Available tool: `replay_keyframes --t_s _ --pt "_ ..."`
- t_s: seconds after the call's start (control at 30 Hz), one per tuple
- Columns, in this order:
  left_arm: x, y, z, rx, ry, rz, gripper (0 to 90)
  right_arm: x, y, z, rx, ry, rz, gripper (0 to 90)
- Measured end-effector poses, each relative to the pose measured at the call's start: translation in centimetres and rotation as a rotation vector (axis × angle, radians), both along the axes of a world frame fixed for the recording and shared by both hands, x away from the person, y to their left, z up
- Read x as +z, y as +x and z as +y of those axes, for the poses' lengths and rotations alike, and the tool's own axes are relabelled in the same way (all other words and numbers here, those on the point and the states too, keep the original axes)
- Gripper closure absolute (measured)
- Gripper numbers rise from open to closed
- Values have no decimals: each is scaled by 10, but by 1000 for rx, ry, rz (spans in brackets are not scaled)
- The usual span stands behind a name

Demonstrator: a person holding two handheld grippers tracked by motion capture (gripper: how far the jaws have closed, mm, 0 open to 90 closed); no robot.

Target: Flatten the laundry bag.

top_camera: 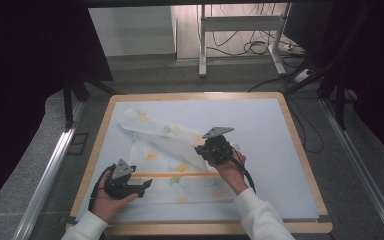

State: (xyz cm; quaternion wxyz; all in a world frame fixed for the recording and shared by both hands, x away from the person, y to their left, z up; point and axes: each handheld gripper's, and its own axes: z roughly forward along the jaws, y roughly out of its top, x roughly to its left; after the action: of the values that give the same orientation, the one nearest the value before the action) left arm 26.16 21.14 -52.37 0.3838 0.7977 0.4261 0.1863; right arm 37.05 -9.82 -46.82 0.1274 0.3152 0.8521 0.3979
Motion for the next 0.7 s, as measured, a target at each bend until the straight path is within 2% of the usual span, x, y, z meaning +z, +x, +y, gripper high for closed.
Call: replay_keyframes --t_s 0.7 --pt "0 0 -1 -1 5 -5 217 3 12 -20 -66 31 -10 863"
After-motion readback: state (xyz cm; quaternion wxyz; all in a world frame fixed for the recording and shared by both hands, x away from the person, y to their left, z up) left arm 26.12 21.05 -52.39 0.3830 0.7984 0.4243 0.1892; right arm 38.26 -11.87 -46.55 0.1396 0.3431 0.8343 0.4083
